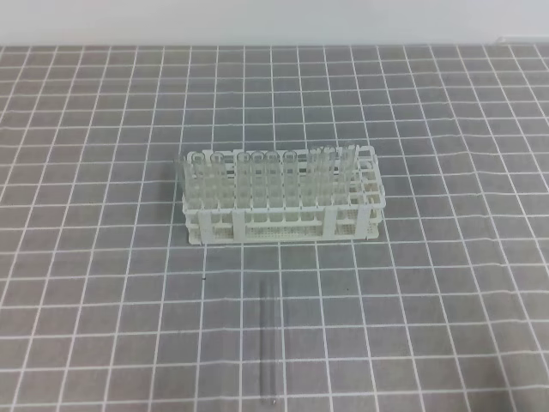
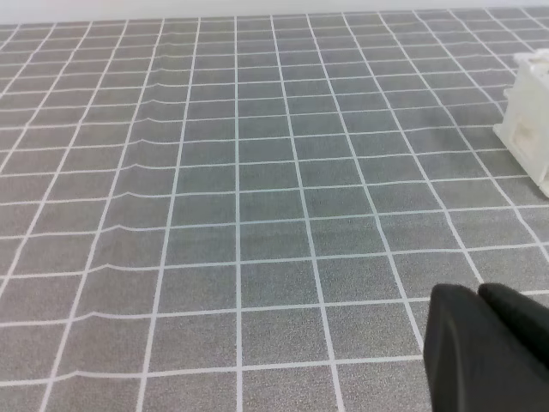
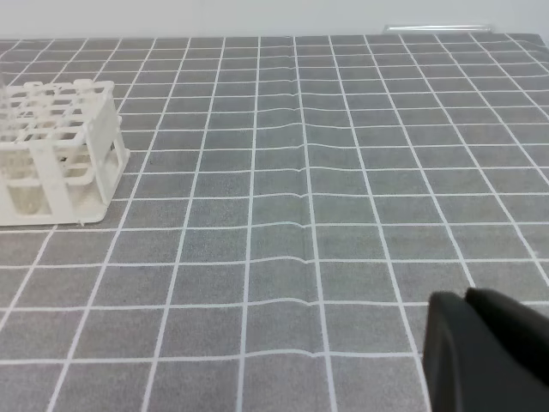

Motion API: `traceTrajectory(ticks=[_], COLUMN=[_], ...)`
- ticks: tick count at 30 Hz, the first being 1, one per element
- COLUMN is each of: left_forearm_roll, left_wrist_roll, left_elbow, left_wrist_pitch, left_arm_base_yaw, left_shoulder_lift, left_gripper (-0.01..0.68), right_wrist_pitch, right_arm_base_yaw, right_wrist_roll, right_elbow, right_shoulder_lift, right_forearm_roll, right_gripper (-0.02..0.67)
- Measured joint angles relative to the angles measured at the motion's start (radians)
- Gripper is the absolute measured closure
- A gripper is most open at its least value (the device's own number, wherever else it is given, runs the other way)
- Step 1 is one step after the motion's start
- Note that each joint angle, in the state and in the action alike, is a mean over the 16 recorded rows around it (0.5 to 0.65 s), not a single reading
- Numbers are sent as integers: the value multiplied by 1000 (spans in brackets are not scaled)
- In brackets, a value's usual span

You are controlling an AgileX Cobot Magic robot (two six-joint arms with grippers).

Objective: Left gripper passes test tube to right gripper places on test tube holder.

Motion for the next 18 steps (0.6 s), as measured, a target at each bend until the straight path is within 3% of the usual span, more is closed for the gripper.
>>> traceTrajectory(ticks=[18], left_forearm_roll=[-83], left_wrist_roll=[-44], left_elbow=[-3], left_wrist_pitch=[-104], left_arm_base_yaw=[1], left_shoulder_lift=[9], left_gripper=[674], right_wrist_pitch=[-38], right_arm_base_yaw=[0], right_wrist_roll=[1], right_elbow=[0], right_shoulder_lift=[0], right_forearm_roll=[33], right_gripper=[662])
